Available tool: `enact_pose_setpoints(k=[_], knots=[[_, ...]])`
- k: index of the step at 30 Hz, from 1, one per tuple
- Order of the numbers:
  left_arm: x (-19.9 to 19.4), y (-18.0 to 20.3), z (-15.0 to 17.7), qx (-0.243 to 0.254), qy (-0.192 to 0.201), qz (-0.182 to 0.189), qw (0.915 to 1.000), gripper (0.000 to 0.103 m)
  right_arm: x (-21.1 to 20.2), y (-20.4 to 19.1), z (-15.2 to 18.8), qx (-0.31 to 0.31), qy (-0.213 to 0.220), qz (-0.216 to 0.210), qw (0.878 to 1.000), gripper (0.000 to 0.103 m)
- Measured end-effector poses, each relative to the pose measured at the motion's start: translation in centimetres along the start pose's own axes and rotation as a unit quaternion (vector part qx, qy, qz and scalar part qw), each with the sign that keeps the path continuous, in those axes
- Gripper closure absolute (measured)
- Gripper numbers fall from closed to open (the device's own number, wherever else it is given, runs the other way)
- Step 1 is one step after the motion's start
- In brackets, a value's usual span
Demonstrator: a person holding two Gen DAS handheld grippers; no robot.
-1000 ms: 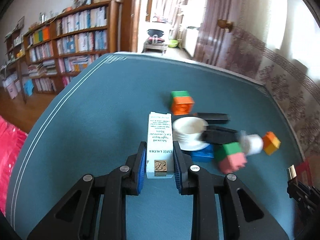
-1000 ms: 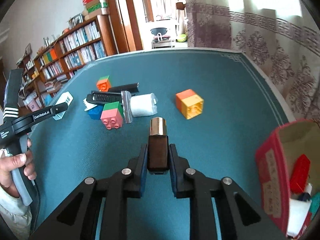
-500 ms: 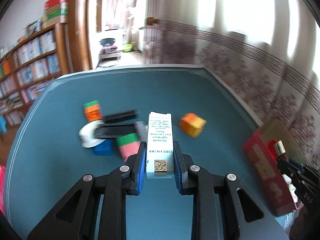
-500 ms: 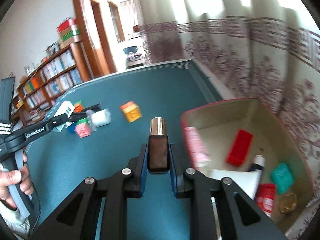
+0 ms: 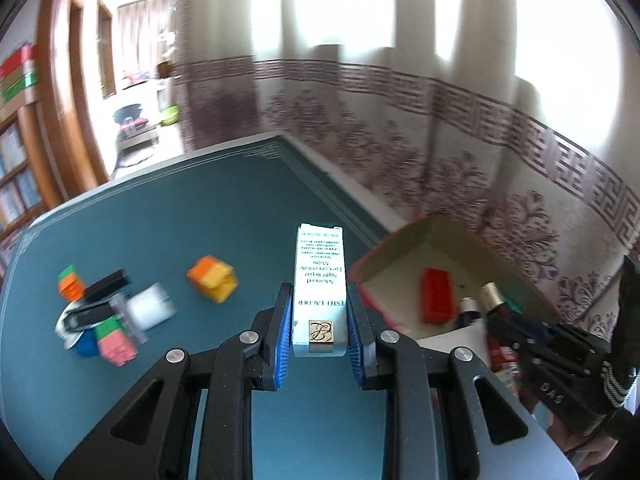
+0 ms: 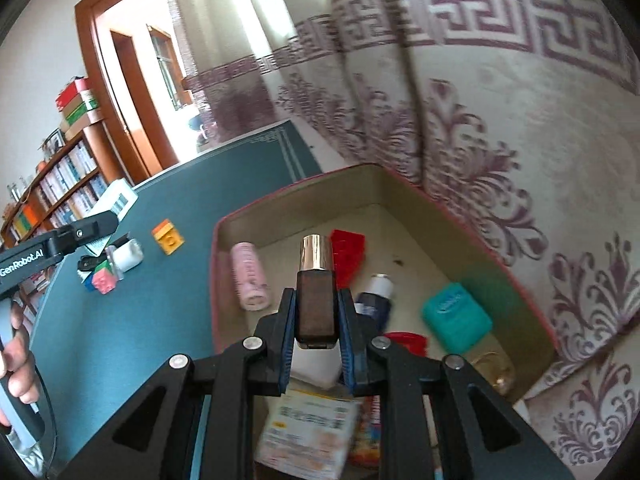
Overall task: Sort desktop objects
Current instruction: 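Carry the white box and brown bottle into the box and open both grippers, then move both grippers away from the box back toward the table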
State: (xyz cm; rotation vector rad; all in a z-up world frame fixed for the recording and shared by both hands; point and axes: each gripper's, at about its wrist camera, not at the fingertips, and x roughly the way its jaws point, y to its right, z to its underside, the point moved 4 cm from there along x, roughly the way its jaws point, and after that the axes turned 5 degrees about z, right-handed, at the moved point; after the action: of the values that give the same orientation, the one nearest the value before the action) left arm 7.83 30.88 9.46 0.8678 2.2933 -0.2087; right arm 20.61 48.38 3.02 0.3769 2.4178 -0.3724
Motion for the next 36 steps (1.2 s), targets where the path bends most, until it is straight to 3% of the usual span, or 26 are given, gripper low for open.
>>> enact_pose_setpoints(k=[7,9,11,13,21,26,36], knots=[[2.6,4.8,-0.9,0.032,-0.030,0.047,0.9979,0.075,0.1,2.0,-0.1,0.024,-0.005,0.001,1.000,0.080],[3.3,5.7,-1.0,0.037,-0.040,0.053,0.9971,0.065,0.3,2.4,-0.2,0.029,-0.006,0.005,1.000,0.070],[3.5,6.2,-1.0,0.042,-0.038,0.051,0.9971,0.040,0.2,2.9,-0.4,0.041,-0.003,0.006,0.999,0.045],[3.3,6.3,-1.1,0.046,-0.028,0.046,0.9975,0.035,0.0,3.3,-0.5,0.053,0.003,0.006,0.999,0.040],[3.2,4.5,-1.1,0.028,-0.027,0.026,0.9989,0.033,0.2,3.1,-0.4,0.055,0.004,0.009,0.998,0.036],[2.9,3.3,-0.9,0.020,-0.022,0.009,0.9995,0.030,-0.1,2.4,-0.5,0.050,0.013,0.008,0.999,0.025],[2.0,1.2,-0.4,0.009,-0.011,-0.010,0.9999,0.028,-0.5,1.2,-0.5,0.046,0.020,0.006,0.999,0.023]])
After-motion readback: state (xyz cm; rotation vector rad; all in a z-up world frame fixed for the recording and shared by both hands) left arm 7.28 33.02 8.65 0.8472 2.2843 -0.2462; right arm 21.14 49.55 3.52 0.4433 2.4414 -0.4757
